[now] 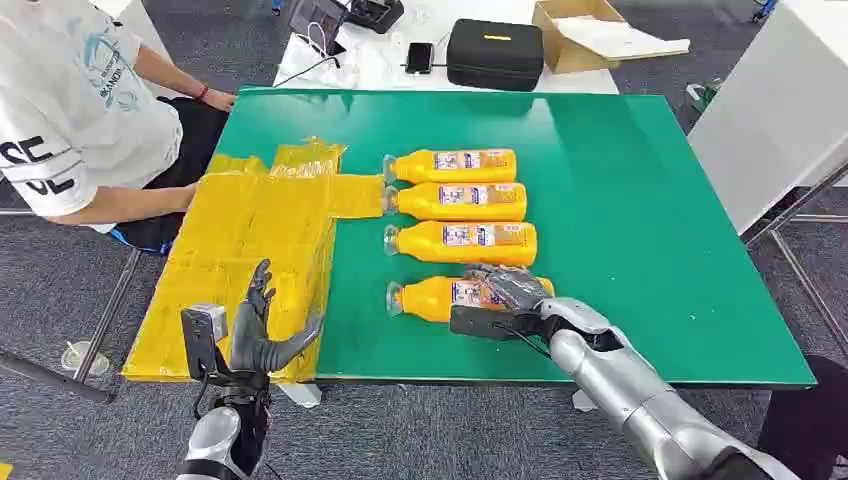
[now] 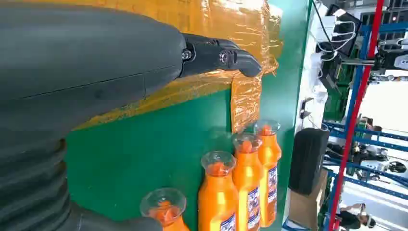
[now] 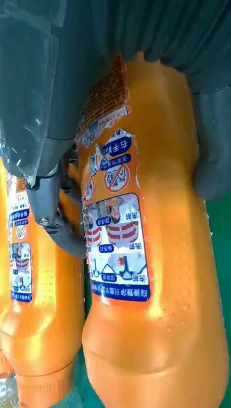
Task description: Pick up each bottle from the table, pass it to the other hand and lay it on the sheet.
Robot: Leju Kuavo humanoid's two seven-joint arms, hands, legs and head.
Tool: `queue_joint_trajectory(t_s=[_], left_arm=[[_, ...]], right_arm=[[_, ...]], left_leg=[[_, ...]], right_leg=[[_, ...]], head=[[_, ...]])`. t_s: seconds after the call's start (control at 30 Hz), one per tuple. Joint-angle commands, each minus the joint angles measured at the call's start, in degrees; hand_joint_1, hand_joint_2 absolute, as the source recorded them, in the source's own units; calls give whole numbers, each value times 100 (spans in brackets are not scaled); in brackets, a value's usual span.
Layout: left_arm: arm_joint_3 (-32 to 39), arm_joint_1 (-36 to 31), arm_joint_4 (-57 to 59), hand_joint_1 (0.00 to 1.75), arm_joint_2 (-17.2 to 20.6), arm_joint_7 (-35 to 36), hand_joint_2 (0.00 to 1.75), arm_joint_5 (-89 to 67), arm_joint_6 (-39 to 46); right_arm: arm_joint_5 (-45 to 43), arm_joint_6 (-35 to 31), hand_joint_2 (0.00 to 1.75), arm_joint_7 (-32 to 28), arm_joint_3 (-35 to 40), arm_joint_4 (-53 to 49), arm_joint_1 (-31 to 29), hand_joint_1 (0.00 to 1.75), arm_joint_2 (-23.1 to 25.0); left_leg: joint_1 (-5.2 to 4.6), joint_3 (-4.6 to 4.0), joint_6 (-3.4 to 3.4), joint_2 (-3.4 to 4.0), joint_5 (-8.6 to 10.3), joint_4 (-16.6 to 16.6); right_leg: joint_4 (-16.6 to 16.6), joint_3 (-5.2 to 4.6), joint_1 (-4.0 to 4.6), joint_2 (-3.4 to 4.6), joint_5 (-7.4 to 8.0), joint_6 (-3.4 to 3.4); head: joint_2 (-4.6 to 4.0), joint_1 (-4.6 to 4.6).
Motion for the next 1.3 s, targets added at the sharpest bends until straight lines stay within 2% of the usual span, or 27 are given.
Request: queue_joint_trajectory(t_s=[0.03,0.13,0.2,0.27,0.33,0.37,0.4,0.43,0.5,0.53,0.57,0.63,0.67,0.83,1.03,1.2,1.27,1.3], left_arm=[[-7,-163,330,0,52,3,175,22,11],[-14,-142,294,0,57,-5,175,30,6],[-27,-96,222,0,62,-14,175,45,9],[-59,29,23,0,78,-65,175,91,-18],[-100,88,-101,0,83,-84,175,134,-43],[-148,116,-208,0,95,-106,175,230,-116],[-183,118,-244,0,110,-96,175,275,-145],[-229,108,-306,0,121,-94,175,348,-211],[-295,97,-391,0,134,-76,175,456,-316],[-344,92,-449,0,150,-43,175,537,-396],[-422,86,-517,0,166,14,175,653,-490],[-500,71,-581,0,184,61,175,747,-606],[-602,45,-615,0,225,115,175,870,-777],[-784,-2,-661,0,317,175,175,1050,-1029],[-1039,-114,-577,0,386,254,175,1282,-1539],[-1039,-114,-577,0,386,254,175,1282,-1539],[-1038,-111,-573,0,391,254,175,1284,-1541],[-1038,-111,-573,0,391,254,175,1284,-1541]], right_arm=[[-371,-186,175,-239,-250,-290,498,175,34],[-436,-310,175,-295,-410,-429,598,175,109],[-606,-709,175,-686,-922,-715,907,175,417],[-687,-1442,175,-1353,-1579,-1413,1338,175,970],[-760,-1709,175,-1440,-1875,-1836,1546,175,1274],[-791,-2190,175,-1804,-2150,-2077,1725,175,1566],[-889,-2206,175,-1854,-2238,-2155,1779,175,1628],[-828,-2597,175,-2092,-2449,-2279,1903,175,1779],[-1083,-2662,175,-2309,-2607,-2314,2011,175,1904],[-1034,-3022,175,-2600,-2792,-2351,2091,175,2028],[-373,-3758,175,-2549,-2849,-2211,2123,175,2126],[-458,-3914,175,-2719,-2935,-2208,2192,175,2215],[-71,-4315,175,-2703,-2982,-2009,2207,175,2287],[-58,-4377,175,-2850,-2914,-1405,2105,175,2368],[-109,-4141,175,-3149,-2695,-431,1892,175,2608],[-109,-4141,175,-3149,-2695,-431,1892,175,2608],[-109,-4137,175,-3148,-2700,-431,1879,175,2597],[-109,-4137,175,-3148,-2700,-431,1879,175,2597]], left_leg=[[3,21,3,-5,-2,-7],[2,21,2,1,-3,-7],[4,39,3,7,-8,-12],[7,36,1,8,-8,-11],[7,27,-3,30,-11,-8],[4,5,-2,21,-6,-4],[6,0,-3,23,-8,-2],[8,28,-5,43,-24,0],[10,8,-1,3,-10,-2],[19,3,-1,-2,-8,0],[17,13,3,-9,-9,-2],[17,9,5,-2,-9,-1],[13,1,4,-1,-6,-1],[4,12,1,9,-6,-8],[5,16,1,13,-5,-12],[4,3,1,11,-4,-7],[6,25,5,21,-10,-9],[2,2,2,10,-3,-7]], right_leg=[[-10,26,6,-12,-4,-9],[-8,23,5,-6,-3,-10],[-14,41,9,-5,-7,-17],[-13,37,11,-3,-7,-16],[-5,18,11,21,-4,-16],[2,3,7,16,-2,-11],[5,-3,10,18,-2,-11],[11,17,15,31,-14,-24],[7,4,15,-7,-12,-15],[3,3,23,-10,-11,-14],[0,16,22,-17,-13,-14],[-3,13,22,-11,-8,-12],[0,5,17,-9,-7,-9],[-5,14,7,-4,-4,-14],[-10,15,8,-2,-2,-13],[-4,2,6,-1,-2,-8],[-10,25,11,4,-4,-14],[-3,2,4,-2,-2,-7]], head=[[0,0],[0,0],[0,-4],[0,-2],[0,0],[0,0],[0,-2],[0,-4],[0,-4],[0,-4],[0,-4],[0,-2],[0,0],[0,-2],[0,-2],[0,-2],[2,0],[0,-2]])
